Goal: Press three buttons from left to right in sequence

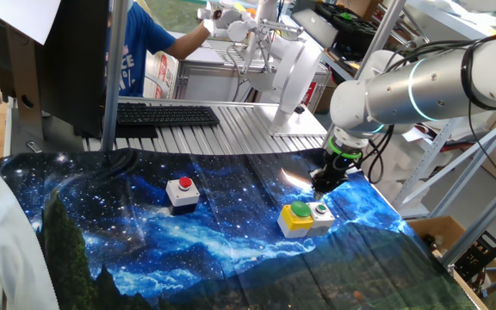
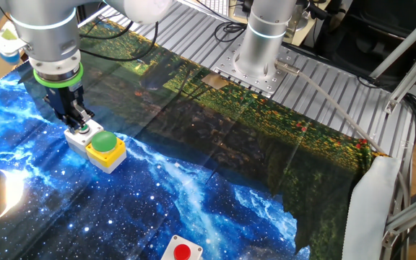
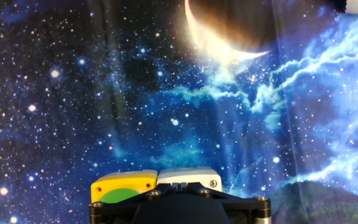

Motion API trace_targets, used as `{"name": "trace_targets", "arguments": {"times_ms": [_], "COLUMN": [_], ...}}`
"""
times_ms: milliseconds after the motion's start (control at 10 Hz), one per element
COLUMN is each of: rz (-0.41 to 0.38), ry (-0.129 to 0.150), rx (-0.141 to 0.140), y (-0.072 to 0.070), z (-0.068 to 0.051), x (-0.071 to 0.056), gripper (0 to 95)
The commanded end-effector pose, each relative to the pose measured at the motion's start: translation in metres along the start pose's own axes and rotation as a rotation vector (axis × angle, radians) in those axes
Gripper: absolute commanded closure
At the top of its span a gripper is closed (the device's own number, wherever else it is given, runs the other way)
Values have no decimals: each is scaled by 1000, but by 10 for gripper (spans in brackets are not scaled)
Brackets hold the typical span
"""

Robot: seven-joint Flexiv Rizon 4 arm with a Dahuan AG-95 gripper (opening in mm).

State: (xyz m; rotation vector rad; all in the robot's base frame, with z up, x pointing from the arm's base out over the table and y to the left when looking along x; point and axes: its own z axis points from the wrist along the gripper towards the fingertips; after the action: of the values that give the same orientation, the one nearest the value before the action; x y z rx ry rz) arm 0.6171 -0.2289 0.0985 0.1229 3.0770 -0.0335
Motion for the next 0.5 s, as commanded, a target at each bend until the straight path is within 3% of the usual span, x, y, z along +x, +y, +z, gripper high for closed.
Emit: {"name": "trace_targets", "arguments": {"times_ms": [100,500], "rz": [-11,-18], "ry": [4,10], "rx": [-1,-1], "y": [0,2], "z": [-1,-5], "x": [-1,2], "gripper": [950,950]}}
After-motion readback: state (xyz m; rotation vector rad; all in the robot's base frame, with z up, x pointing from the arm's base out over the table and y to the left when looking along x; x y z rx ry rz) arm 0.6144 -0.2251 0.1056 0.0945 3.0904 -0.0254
